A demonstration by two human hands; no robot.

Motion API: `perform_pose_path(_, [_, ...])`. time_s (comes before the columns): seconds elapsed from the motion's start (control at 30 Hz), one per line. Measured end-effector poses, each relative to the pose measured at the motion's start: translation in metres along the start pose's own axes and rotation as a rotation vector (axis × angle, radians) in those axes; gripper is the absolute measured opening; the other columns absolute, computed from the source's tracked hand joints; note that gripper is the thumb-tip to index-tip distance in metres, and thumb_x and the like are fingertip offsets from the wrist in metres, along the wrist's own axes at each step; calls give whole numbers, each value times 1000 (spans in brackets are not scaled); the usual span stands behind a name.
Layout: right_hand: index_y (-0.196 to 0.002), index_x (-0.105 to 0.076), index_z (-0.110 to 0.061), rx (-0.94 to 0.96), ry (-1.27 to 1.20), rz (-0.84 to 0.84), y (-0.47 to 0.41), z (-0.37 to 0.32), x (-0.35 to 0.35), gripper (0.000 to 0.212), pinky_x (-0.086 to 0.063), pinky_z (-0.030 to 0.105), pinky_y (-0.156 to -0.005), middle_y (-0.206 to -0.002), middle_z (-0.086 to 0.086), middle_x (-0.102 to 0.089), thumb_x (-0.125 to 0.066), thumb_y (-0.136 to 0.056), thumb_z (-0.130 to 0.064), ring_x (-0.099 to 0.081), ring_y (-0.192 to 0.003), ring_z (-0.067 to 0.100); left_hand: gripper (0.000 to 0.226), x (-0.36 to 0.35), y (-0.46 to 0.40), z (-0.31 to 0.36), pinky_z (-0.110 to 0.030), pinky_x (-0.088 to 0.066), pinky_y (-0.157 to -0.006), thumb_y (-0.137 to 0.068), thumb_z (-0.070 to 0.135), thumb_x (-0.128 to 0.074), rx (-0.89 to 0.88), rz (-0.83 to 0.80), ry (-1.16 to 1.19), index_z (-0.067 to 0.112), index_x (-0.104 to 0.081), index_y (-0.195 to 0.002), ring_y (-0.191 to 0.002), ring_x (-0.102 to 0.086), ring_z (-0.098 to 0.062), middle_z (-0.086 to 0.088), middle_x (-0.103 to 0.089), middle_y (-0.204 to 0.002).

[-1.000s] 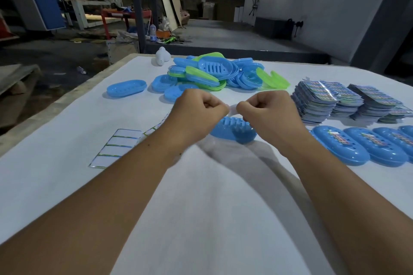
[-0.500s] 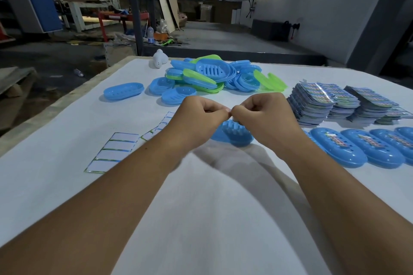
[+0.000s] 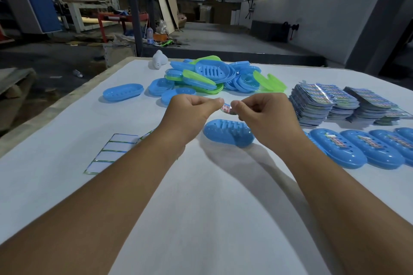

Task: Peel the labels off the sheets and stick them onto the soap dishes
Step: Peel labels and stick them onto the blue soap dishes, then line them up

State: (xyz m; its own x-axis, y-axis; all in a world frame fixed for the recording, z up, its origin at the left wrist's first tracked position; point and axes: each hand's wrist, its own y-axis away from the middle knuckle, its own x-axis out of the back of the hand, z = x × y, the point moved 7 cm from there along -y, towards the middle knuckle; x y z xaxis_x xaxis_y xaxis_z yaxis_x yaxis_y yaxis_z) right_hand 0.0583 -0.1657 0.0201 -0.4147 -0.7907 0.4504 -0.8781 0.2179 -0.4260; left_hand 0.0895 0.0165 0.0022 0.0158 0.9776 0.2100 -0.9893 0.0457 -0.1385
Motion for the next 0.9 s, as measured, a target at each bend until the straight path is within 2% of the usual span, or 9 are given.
perform_pose_path(0.07, [-61, -75, -26, -44, 27, 23, -2, 6, 4, 29, -44, 32, -56, -62, 2, -70, -76, -85, -43, -50, -52, 10, 23, 1, -2, -2, -25, -36, -55, -83, 44, -75, 25, 15, 22, 21, -79, -87, -57, -48, -4, 23, -52, -45])
perform_pose_path(0.2, [-65, -76, -33, -108, -42, -40, -3, 9, 0, 19, -37, 31, -53, -54, 5, -63, -77, -83, -39, -43, -49, 13, 24, 0, -5, -6, -26, -36, -55, -83, 42, -75, 56, 29, 41, 20, -79, -90, -61, -46, -10, 20, -53, -46])
perform_pose_path(0.33, [-67, -76, -26, -167, -82, -33, -3, 11, 2, 17, -39, 30, -49, -68, 13, -69, -75, -82, -35, -47, -52, 14, 24, 1, -7, -9, -25, -36, -55, -82, 42, -76, 76, 32, 69, 19, -78, -88, -61, -46, -10, 16, -53, -54])
perform_pose_path(0.4, [-69, -75, -22, -195, -100, -32, -3, 13, 2, 16, -39, 29, -47, -65, 11, -68, -73, -81, -32, -48, -52, 13, 24, 1, -8, -10, -25, -36, -56, -82, 42, -77, 79, 27, 66, 19, -78, -87, -62, -46, -10, 16, -54, -53])
perform_pose_path(0.5, [-67, -74, -16, -214, -125, -36, -4, 15, 2, 24, -39, 25, -42, -56, -4, -65, -74, -81, -35, -49, -50, 11, 23, -1, -8, -11, -25, -35, -52, -83, 44, -75, 94, 15, 43, 21, -76, -80, -58, -45, -8, 20, -53, -45])
perform_pose_path(0.63, [-65, -75, -21, -211, -120, -55, -3, 16, 1, 27, -36, 21, -38, -56, -2, -60, -81, -81, -42, -46, -49, 9, 23, -2, -8, -11, -25, -33, -49, -83, 46, -74, 84, 23, 6, 23, -76, -78, -53, -42, -9, 19, -49, -44])
perform_pose_path(0.77, [-60, -72, -12, -265, -81, -46, -4, 22, 4, 35, -37, 25, -42, -58, 1, -61, -82, -79, -40, -47, -52, 14, 25, -5, -7, -7, -23, -40, -56, -84, 46, -74, -16, 45, -89, 22, -78, -79, -58, -58, -3, 11, -70, -65])
perform_pose_path(0.83, [-59, -70, -9, -292, -54, -60, -3, 25, 4, 37, -36, 28, -45, -57, 4, -60, -82, -79, -38, -46, -53, 18, 25, -9, -6, -7, -24, -45, -58, -83, 44, -76, -67, 41, -152, 19, -77, -77, -56, -60, 3, 14, -70, -63])
perform_pose_path(0.9, [-60, -68, -4, -300, -22, -66, -2, 28, 4, 39, -36, 31, -49, -56, 5, -56, -82, -78, -36, -43, -53, 20, 22, -11, -6, -7, -30, -54, -63, -82, 40, -77, -95, 44, -208, 20, -76, -74, -61, -66, -3, 11, -71, -64])
